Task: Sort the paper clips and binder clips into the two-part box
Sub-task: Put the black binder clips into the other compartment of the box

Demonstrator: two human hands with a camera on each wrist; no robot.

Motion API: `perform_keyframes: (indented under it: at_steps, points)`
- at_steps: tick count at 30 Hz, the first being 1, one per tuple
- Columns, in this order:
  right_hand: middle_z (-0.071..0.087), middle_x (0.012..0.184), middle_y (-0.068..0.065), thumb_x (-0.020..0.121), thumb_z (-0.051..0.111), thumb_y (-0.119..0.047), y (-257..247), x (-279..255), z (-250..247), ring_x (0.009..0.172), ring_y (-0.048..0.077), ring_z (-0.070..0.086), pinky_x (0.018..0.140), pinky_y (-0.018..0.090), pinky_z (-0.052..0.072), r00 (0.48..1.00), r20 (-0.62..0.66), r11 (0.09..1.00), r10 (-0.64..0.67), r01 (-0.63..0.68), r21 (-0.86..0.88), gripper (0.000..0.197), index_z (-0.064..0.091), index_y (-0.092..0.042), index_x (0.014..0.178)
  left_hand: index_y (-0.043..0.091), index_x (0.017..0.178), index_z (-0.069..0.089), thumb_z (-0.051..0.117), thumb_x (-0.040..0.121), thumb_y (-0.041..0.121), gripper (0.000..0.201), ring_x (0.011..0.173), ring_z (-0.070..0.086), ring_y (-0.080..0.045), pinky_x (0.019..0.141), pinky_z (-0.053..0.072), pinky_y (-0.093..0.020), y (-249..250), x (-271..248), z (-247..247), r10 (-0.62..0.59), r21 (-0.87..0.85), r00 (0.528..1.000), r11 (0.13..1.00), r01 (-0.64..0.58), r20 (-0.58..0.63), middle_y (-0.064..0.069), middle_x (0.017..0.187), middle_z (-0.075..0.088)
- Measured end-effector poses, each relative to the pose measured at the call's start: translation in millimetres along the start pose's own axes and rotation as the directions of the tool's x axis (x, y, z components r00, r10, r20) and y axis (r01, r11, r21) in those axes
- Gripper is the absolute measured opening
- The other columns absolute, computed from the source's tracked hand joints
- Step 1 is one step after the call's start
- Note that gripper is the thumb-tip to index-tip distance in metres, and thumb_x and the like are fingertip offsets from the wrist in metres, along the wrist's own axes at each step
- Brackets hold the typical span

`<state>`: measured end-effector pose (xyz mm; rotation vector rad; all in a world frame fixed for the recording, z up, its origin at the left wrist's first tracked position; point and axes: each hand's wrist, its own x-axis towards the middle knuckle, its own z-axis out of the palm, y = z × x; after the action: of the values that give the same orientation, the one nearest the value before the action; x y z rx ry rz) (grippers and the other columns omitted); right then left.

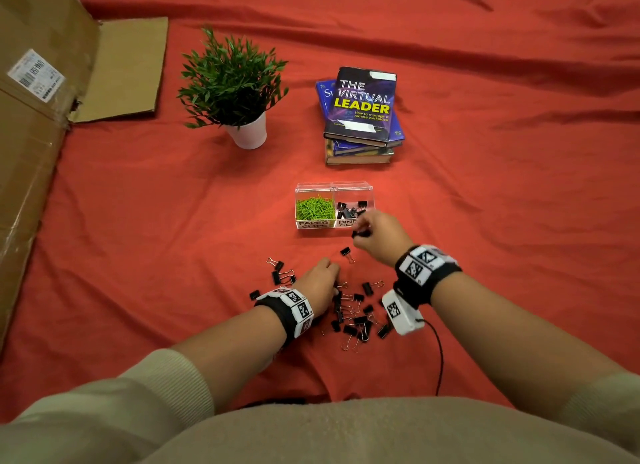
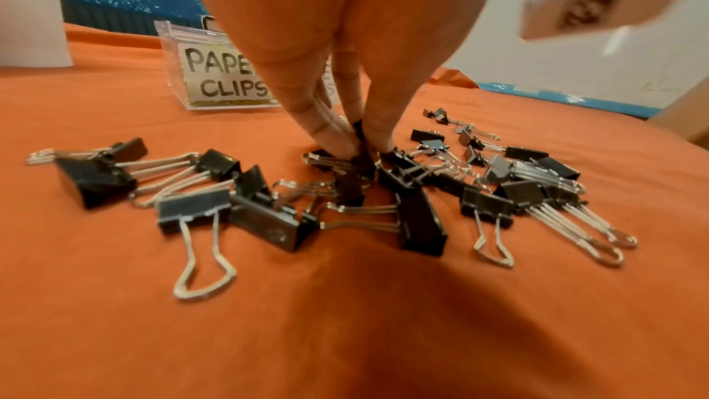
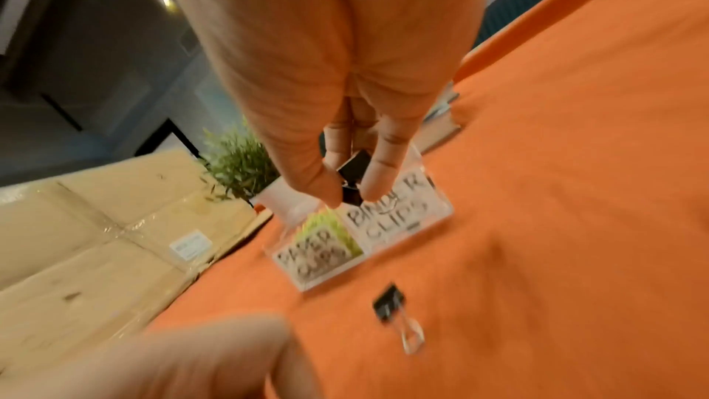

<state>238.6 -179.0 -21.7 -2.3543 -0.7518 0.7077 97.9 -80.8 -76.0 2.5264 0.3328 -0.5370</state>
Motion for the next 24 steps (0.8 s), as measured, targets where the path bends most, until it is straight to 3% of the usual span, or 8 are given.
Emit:
perform_keyframes:
  at_steps: [3, 7, 10, 13, 16, 19, 22, 24]
  points:
    - [0.065, 0.092, 0.006, 0.078, 0.066, -0.008, -11.2, 27.0, -15.4, 0.081, 0.018, 0.061, 0.068, 0.021, 0.044, 0.997, -0.041, 0.997, -0.065, 0.063, -0.055, 0.011, 0.066, -0.011, 0.088, 0.008, 0.102, 0.051, 0.064, 0.083, 0.014, 0.023, 0.104, 0.055, -0.032, 0.084, 0.047, -0.041, -0.4, -1.5, -1.4, 0.037, 0.006, 0.999, 0.999, -0.037, -0.004, -0.011, 0.114, 0.056]
    - [0.067, 0.102, 0.01, 0.081, 0.064, -0.009, -12.2, 41.8, -18.5, 0.088, 0.021, 0.062, 0.073, 0.024, 0.045, 0.995, -0.016, 0.986, -0.103, 0.1, -0.137, 0.017, 0.066, -0.01, 0.098, 0.012, 0.101, 0.052, 0.063, 0.083, 0.017, 0.022, 0.103, 0.057, -0.03, 0.083, 0.048, -0.038, -1.7, -1.8, -9.0, 0.01, -0.022, 1.0, 1.0, -0.009, 0.015, -0.008, 0.112, 0.059]
    - [0.066, 0.107, 0.009, 0.084, 0.061, -0.009, -2.6, 36.3, -26.1, 0.096, 0.022, 0.062, 0.085, 0.026, 0.047, 0.992, -0.106, 0.996, -0.068, 0.061, -0.066, 0.023, 0.065, -0.008, 0.106, 0.016, 0.105, 0.056, 0.064, 0.086, 0.019, 0.021, 0.101, 0.059, -0.024, 0.083, 0.047, -0.031, 0.6, 5.6, -26.5, 0.004, -0.093, 1.0, 0.996, -0.006, -0.026, -0.005, 0.112, 0.061]
    - [0.066, 0.107, 0.009, 0.082, 0.058, -0.005, 23.7, 20.5, -33.5, 0.097, 0.021, 0.062, 0.092, 0.033, 0.049, 0.983, -0.184, 0.999, 0.016, -0.021, -0.025, 0.025, 0.066, -0.01, 0.105, 0.019, 0.111, 0.059, 0.062, 0.089, 0.022, 0.023, 0.105, 0.057, -0.018, 0.091, 0.047, -0.029, 7.6, 24.8, -53.6, 0.033, -0.103, 0.991, 0.994, -0.047, -0.133, 0.0, 0.117, 0.058]
    - [0.06, 0.116, 0.007, 0.082, 0.057, -0.005, 57.6, -6.8, -35.1, 0.107, 0.022, 0.057, 0.095, 0.032, 0.046, 0.993, -0.015, 0.979, 0.12, -0.121, -0.163, 0.034, 0.062, -0.015, 0.114, 0.016, 0.109, 0.061, 0.063, 0.088, 0.019, 0.021, 0.107, 0.056, -0.022, 0.097, 0.046, -0.033, 15.7, 54.2, -80.4, 0.02, -0.131, 0.981, 0.99, -0.046, -0.192, -0.005, 0.118, 0.056]
    - [0.047, 0.122, 0.006, 0.08, 0.061, -0.016, 81.8, -34.8, -28.4, 0.115, 0.028, 0.047, 0.099, 0.041, 0.045, 0.963, 0.144, 0.92, 0.229, -0.165, -0.356, 0.048, 0.051, -0.025, 0.126, 0.016, 0.104, 0.062, 0.062, 0.087, 0.015, 0.017, 0.106, 0.058, -0.027, 0.093, 0.045, -0.03, 21.9, 77.6, -92.3, -0.02, -0.15, 0.977, 0.989, -0.013, -0.215, -0.009, 0.118, 0.055]
    - [0.038, 0.124, 0.007, 0.077, 0.066, -0.022, 89.5, -49.7, -18.5, 0.114, 0.027, 0.038, 0.094, 0.04, 0.048, 0.951, 0.169, 0.903, 0.26, -0.178, -0.39, 0.056, 0.046, -0.023, 0.13, 0.015, 0.11, 0.059, 0.061, 0.088, 0.016, 0.022, 0.119, 0.052, -0.03, 0.099, 0.041, -0.032, 28.6, 83.9, -89.2, -0.048, -0.152, 0.976, 0.988, 0.016, -0.212, -0.013, 0.13, 0.049]
    - [0.036, 0.123, 0.007, 0.077, 0.067, -0.021, 91.0, -52.1, -12.5, 0.114, 0.027, 0.038, 0.092, 0.04, 0.049, 0.957, 0.146, 0.904, 0.249, -0.176, -0.391, 0.055, 0.047, -0.02, 0.127, 0.014, 0.117, 0.056, 0.062, 0.089, 0.018, 0.029, 0.115, 0.054, -0.03, 0.098, 0.042, -0.035, 32.5, 78.7, -83.0, -0.032, -0.146, 0.971, 0.989, -0.003, -0.237, -0.01, 0.13, 0.044]
